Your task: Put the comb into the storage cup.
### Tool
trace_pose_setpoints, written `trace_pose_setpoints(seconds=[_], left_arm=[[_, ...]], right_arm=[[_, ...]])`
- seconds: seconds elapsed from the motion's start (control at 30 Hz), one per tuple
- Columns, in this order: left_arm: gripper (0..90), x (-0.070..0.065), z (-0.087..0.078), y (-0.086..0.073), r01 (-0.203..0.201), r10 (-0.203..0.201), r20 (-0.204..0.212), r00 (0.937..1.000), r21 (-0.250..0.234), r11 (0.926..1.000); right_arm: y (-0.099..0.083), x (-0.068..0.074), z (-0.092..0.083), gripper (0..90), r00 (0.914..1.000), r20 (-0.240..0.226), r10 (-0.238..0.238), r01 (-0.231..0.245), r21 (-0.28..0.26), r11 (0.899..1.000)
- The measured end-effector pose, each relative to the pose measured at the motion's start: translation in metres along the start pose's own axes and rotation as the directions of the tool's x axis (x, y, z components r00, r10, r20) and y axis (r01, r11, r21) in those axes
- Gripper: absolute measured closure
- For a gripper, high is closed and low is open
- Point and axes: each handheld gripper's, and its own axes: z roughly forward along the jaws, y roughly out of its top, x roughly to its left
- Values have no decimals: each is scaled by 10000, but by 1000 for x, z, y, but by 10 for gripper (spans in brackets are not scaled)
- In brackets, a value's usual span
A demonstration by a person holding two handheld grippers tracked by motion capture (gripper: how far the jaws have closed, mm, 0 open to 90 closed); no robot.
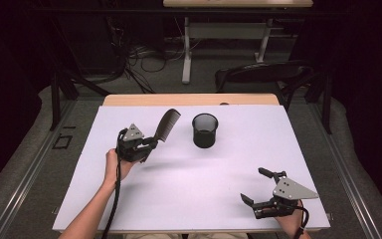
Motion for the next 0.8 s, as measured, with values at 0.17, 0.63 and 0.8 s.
trace_pose_setpoints(seconds=[0.17, 0.63, 0.8], left_arm=[[725, 1, -2, -1, 189, -189, 1, 9998, -388, 9991], [725, 2, -4, 0, 453, -456, -4, 9990, -1000, 9940], [725, 1, -5, 1, 518, -522, -7, 9986, -1161, 9919]], right_arm=[[0, 0, 0, 15, 10000, 1, -5, 5, -15, 10000], [0, 0, 0, 15, 10000, -12, 24, -24, 26, 10000], [0, 0, 1, 15, 10000, -12, 17, -17, -1, 10000]])
